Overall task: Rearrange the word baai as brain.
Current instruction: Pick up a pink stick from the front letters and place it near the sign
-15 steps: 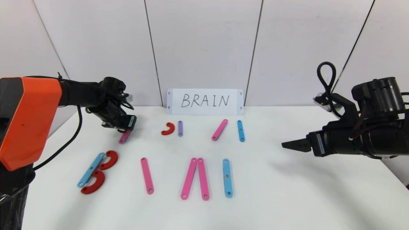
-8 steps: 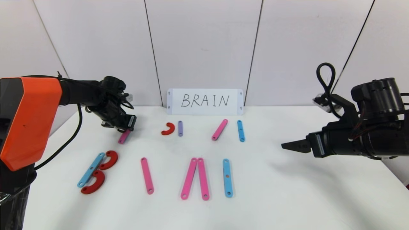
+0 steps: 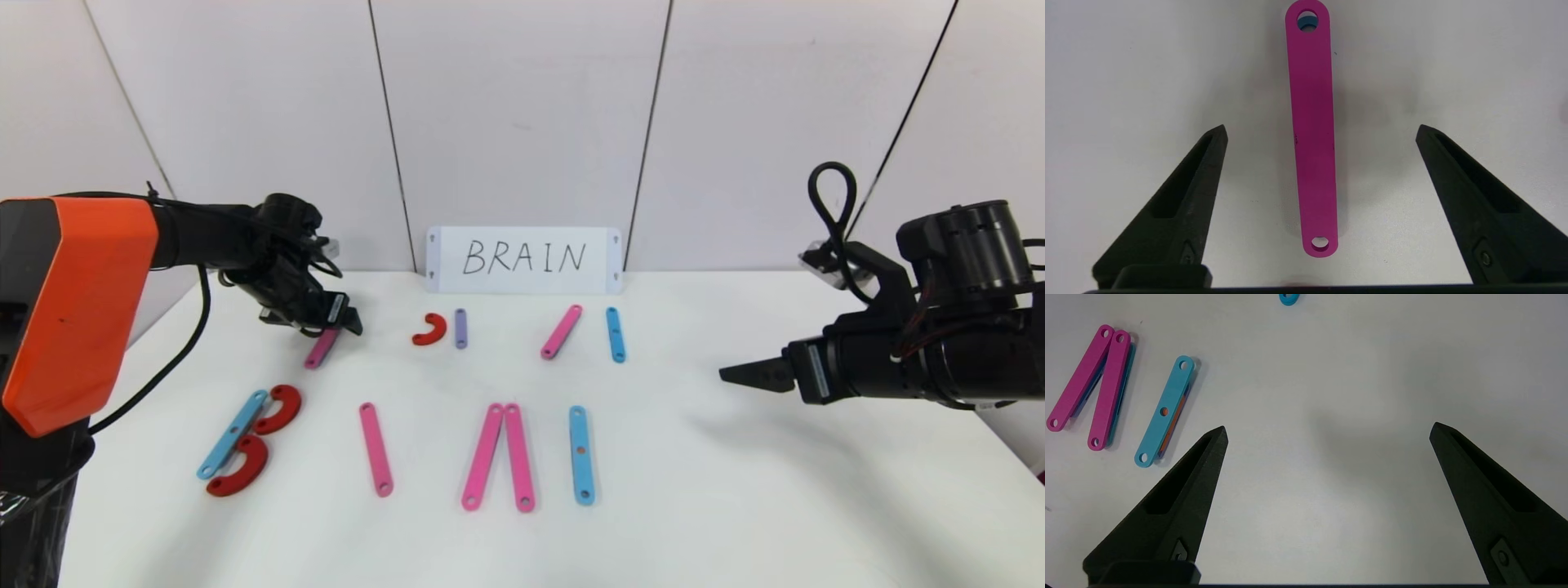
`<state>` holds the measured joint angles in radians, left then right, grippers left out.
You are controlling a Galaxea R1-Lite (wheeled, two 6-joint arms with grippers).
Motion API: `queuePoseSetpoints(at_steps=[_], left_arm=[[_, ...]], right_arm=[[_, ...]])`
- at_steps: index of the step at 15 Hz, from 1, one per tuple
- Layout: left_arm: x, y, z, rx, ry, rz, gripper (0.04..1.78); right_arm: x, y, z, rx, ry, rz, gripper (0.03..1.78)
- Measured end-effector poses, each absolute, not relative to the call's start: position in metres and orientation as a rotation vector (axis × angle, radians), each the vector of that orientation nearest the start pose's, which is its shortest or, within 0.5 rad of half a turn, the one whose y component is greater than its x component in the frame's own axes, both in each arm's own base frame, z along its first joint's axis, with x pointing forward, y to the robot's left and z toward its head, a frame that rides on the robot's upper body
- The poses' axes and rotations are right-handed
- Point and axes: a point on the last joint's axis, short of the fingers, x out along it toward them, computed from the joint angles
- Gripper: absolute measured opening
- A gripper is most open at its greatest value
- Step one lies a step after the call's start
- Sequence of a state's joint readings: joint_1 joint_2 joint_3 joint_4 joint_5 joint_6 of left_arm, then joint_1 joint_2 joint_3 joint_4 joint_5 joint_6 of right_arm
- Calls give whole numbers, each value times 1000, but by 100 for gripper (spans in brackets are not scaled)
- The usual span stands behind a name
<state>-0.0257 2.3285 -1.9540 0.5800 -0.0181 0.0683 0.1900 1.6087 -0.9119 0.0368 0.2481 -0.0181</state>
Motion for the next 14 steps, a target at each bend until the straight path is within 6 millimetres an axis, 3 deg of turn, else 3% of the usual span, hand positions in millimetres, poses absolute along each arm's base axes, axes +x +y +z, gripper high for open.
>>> queuePoseSetpoints(at_steps=[4, 8, 14], left_arm=[[441, -21, 168, 15, 926, -55, 175], [403, -34, 195, 0, 987, -44, 175], [343, -58, 188, -106, 1070, 69, 175]], right_arm=[[264, 56, 177, 4, 735, 425, 173], [264, 56, 176, 2, 737, 425, 173], [266, 57, 172, 4, 733, 423, 173]])
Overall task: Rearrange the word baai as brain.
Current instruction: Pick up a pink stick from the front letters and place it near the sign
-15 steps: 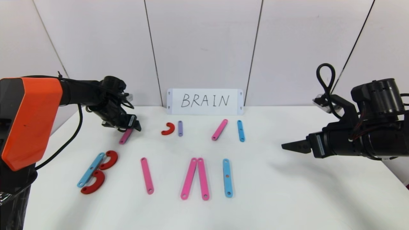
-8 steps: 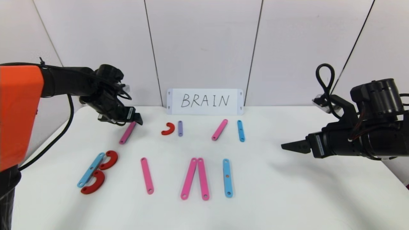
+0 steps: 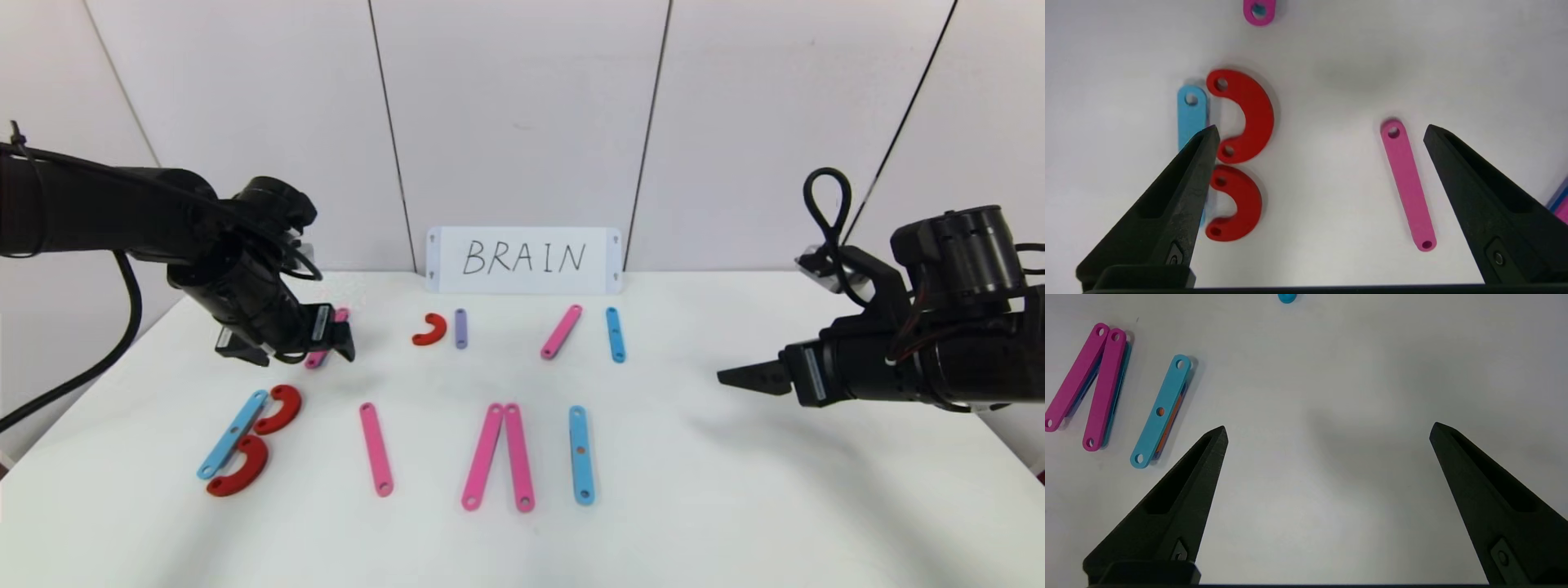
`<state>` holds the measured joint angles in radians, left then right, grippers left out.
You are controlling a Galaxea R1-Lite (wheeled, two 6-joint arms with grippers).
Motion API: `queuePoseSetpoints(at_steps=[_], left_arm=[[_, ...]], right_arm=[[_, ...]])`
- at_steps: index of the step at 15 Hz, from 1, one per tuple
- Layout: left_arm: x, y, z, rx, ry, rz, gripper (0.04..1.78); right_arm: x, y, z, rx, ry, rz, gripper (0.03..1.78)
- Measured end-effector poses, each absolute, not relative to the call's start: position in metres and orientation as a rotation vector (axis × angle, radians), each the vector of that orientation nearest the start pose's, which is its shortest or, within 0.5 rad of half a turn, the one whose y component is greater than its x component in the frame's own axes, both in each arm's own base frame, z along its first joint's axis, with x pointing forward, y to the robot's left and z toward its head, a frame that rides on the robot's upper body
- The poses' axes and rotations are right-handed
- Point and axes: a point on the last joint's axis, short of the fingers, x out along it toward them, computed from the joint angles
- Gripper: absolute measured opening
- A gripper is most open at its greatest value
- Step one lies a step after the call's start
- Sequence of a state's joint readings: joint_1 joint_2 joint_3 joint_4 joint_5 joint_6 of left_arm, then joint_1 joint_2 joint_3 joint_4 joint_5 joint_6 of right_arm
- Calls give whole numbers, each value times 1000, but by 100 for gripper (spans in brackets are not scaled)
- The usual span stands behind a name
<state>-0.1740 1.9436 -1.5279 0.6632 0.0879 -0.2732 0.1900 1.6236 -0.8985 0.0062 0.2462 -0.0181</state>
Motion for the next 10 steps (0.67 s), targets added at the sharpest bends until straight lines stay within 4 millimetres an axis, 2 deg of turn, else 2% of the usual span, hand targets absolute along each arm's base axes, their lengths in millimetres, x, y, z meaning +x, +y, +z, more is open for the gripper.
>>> queuePoseSetpoints(at_steps=[4, 7, 10], left_arm=[[312, -90, 172, -146, 1049, 161, 175], [297, -112, 162, -141, 1063, 142, 175], [289, -123, 149, -136, 1101, 141, 175]], right_arm=[[274, 58, 164, -1, 690, 423, 173], [275, 58, 159, 0, 704, 422, 173], [275, 59, 158, 0, 708, 423, 173]])
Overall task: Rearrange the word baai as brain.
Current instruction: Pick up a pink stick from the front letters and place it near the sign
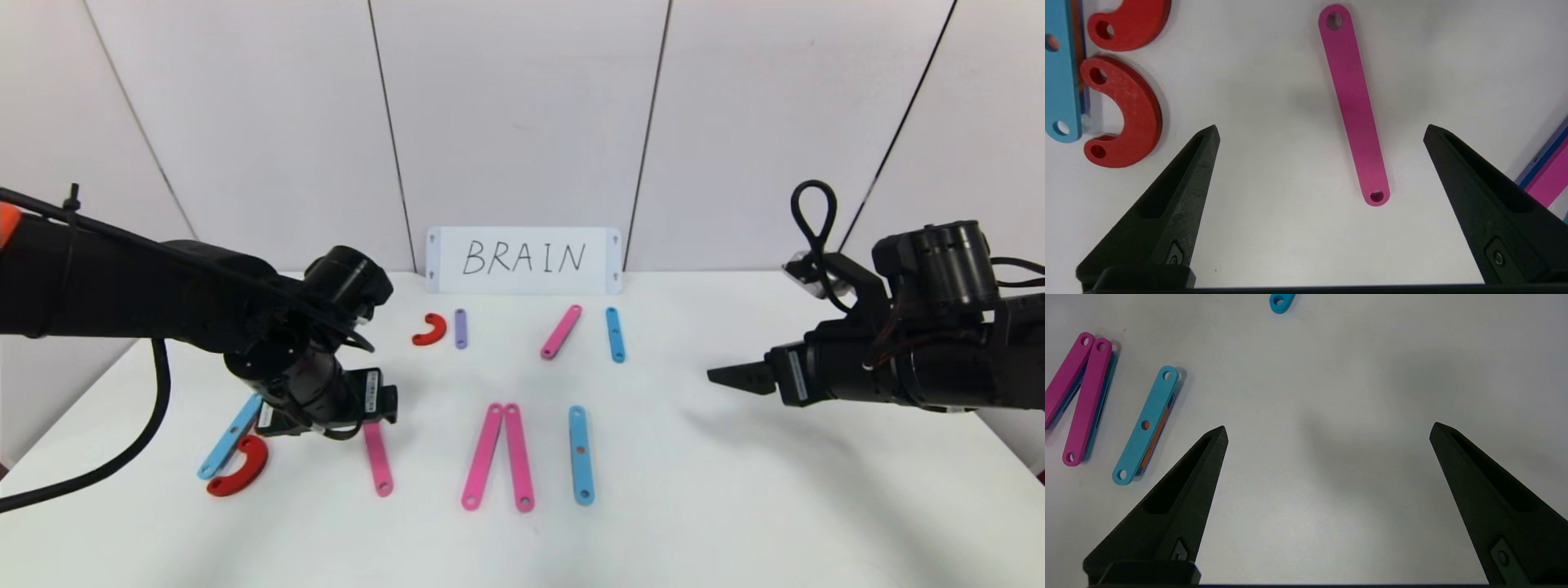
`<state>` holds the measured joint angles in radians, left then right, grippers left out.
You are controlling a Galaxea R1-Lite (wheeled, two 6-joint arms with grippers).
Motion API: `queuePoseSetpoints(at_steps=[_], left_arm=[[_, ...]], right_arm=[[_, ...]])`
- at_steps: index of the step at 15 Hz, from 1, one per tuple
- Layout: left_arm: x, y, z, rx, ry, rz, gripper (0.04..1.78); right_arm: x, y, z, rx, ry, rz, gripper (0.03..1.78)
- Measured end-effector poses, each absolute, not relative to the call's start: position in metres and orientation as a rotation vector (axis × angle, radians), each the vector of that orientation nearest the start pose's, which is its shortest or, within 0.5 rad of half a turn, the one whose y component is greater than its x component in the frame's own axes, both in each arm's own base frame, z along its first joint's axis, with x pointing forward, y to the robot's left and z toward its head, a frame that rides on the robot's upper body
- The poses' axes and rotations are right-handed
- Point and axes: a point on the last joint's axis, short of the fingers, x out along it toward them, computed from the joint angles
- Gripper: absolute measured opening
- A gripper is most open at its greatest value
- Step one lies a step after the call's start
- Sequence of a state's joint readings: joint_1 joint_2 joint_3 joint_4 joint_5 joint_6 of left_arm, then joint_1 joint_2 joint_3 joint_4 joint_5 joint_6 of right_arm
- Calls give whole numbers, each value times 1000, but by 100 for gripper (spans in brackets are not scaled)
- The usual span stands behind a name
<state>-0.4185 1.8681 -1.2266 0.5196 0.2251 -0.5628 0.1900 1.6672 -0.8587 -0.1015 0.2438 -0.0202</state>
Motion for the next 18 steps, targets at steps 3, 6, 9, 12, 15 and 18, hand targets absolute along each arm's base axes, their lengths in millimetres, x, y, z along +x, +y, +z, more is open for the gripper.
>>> queuePoseSetpoints(at_steps=[3, 6, 9, 12, 15, 18], left_arm=[[291, -127, 136, -144, 1103, 139, 175], [294, -128, 123, -152, 1115, 141, 175], [295, -129, 117, -158, 1136, 146, 173], [294, -129, 114, -162, 1149, 143, 151], [294, -129, 113, -165, 1157, 138, 106], [294, -129, 112, -165, 1159, 140, 52]], right_arm=[[275, 58, 157, 0, 711, 424, 173], [274, 58, 157, 1, 712, 424, 173], [274, 58, 157, 1, 712, 424, 173], [274, 58, 157, 1, 713, 424, 173], [274, 58, 156, 1, 716, 424, 173], [274, 58, 156, 1, 716, 425, 173]])
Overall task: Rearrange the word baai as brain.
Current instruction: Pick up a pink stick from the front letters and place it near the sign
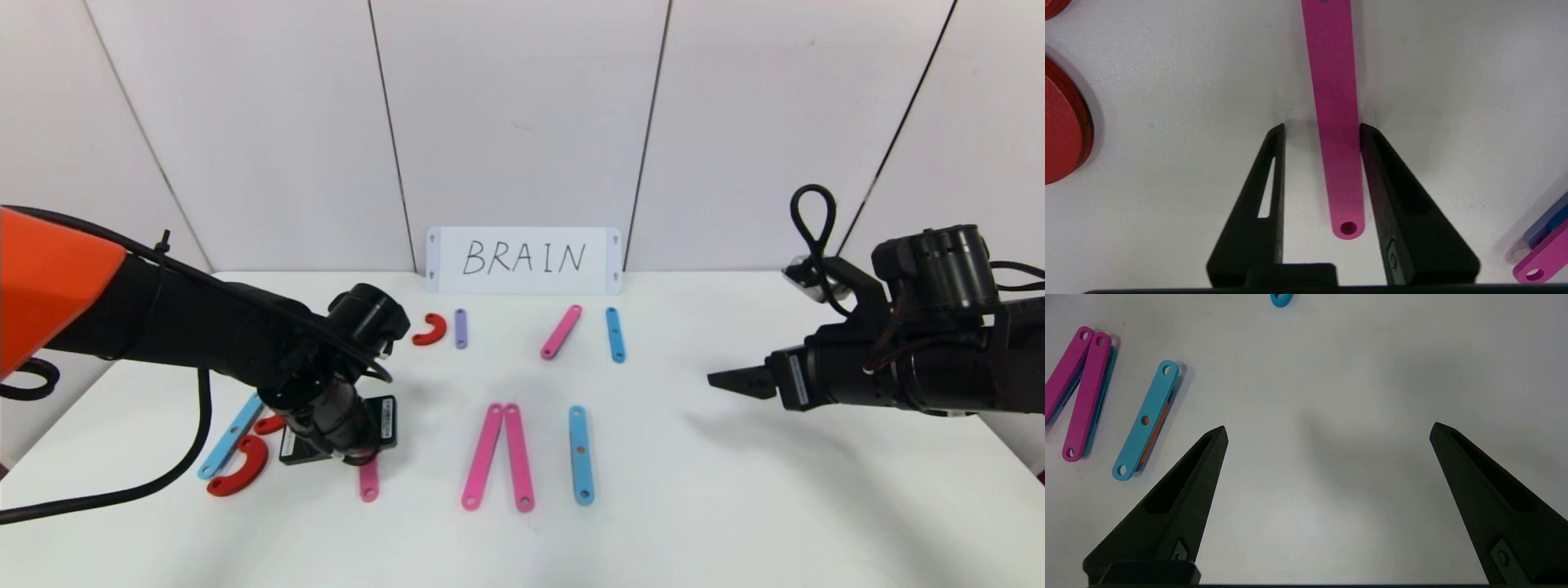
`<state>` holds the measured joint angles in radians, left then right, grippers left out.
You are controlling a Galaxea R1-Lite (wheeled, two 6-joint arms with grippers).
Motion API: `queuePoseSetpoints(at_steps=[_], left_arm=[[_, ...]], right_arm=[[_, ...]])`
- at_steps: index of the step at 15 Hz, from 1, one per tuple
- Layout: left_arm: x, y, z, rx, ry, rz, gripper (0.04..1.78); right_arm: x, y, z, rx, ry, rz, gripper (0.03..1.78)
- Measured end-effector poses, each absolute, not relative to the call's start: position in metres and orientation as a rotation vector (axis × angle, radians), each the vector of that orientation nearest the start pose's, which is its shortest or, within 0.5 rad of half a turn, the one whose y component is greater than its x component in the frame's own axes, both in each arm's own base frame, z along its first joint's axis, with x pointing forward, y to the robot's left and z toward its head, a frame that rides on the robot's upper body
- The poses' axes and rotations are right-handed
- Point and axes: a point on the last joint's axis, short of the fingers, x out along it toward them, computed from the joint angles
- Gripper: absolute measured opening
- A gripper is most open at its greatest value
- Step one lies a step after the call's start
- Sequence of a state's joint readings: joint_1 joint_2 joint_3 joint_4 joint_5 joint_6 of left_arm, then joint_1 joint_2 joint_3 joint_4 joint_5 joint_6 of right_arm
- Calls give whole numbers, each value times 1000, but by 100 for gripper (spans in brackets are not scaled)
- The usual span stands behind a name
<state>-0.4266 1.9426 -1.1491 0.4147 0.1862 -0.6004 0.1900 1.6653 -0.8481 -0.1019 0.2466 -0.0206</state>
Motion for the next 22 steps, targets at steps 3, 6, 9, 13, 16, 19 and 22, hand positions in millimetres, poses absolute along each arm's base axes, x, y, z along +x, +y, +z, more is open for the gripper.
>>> queuePoseSetpoints(at_steps=[3, 6, 9, 13, 16, 19, 22], left_arm=[[294, -129, 112, -165, 1160, 140, 27], [294, -128, 113, -164, 1158, 139, 27], [298, -127, 127, -156, 1107, 104, 27], [315, -129, 157, -83, 999, -2, 27], [332, -126, 180, -67, 942, -204, 27], [350, -127, 196, -35, 874, -425, 27], [369, -135, 203, -72, 828, -566, 27]], right_arm=[[274, 58, 156, 1, 717, 425, 173], [273, 58, 156, 3, 719, 424, 173], [273, 58, 156, 3, 718, 424, 173], [271, 58, 156, 4, 719, 425, 173], [270, 57, 155, 5, 722, 425, 173], [268, 57, 155, 5, 722, 428, 173], [266, 58, 156, 8, 720, 444, 173]])
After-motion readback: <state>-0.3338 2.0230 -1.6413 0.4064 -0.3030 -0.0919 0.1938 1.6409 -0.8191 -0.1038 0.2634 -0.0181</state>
